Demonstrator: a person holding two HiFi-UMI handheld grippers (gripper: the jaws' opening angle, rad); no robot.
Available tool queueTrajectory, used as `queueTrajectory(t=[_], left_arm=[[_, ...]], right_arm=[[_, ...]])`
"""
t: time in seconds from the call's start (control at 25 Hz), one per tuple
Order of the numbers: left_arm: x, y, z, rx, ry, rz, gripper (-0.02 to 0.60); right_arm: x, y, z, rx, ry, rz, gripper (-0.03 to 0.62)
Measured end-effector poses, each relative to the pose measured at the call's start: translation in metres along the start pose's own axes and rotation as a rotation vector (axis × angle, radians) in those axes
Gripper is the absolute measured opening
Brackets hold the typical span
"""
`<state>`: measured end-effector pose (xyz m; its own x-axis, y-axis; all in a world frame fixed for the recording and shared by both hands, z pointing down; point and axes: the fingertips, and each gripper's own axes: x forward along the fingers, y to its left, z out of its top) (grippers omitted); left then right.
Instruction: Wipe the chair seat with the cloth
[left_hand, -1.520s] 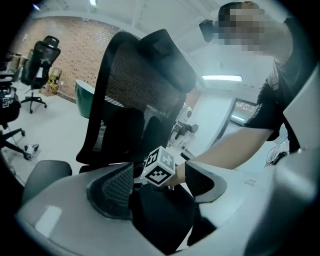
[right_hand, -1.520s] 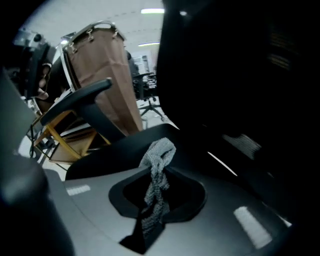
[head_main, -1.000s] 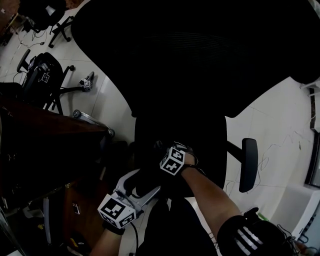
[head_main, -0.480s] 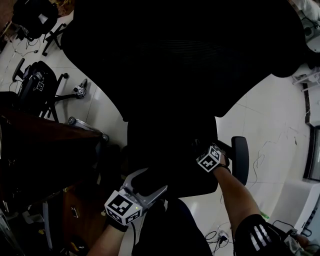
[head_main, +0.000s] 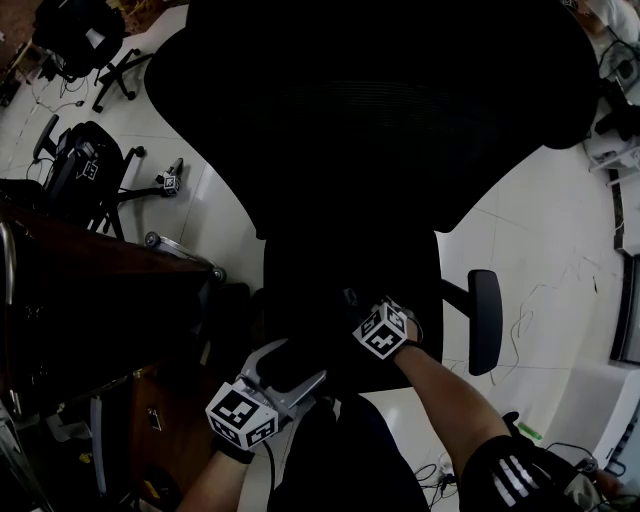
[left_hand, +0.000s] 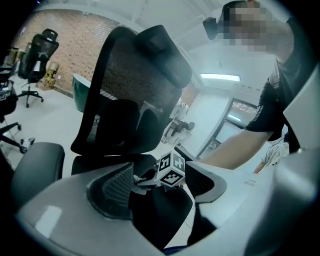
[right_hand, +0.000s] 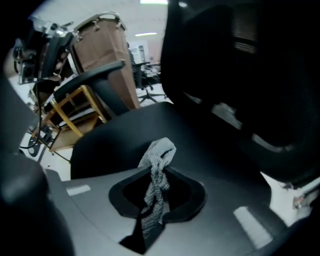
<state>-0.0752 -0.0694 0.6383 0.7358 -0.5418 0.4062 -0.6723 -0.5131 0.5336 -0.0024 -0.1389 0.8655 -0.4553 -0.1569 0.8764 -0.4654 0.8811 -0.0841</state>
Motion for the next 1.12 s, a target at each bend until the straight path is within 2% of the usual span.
queueTrajectory(t=[0.12, 0.28, 0.48, 0.64, 0.76, 0.92, 1.12], left_arm=[[-0.013, 0.008, -0.008, -0.007, 0.001, 0.03, 0.347], [-0.028, 0.017, -0.018, -0.018, 0.007, 0.062, 0.347], [-0.033, 0.015, -0.031, -0.023, 0.008, 0.064, 0.345], [-0.028, 0.006, -0.034, -0.034, 0.014, 0.043, 0.345], [-0.022, -0.005, -0.037, -0.036, 0.028, 0.021, 0.345], [-0.011, -0.019, -0.043, -0.043, 0.043, -0.006, 0.345], [0.006, -0.037, -0.049, -0.024, 0.083, -0.054, 0.345]], right_arm=[[0.027, 0.058, 0.034, -0.053, -0.022, 0.086, 0.048], [0.055, 0.111, 0.059, -0.112, -0.016, 0.152, 0.049], [0.075, 0.138, 0.04, -0.222, 0.028, 0.166, 0.048], [0.067, 0.13, 0.007, -0.261, 0.06, 0.147, 0.048], [0.049, 0.108, -0.032, -0.241, 0.108, 0.109, 0.048], [0.014, 0.068, -0.093, -0.141, 0.172, 0.044, 0.048], [-0.034, 0.02, -0.158, -0.009, 0.248, -0.083, 0.048]])
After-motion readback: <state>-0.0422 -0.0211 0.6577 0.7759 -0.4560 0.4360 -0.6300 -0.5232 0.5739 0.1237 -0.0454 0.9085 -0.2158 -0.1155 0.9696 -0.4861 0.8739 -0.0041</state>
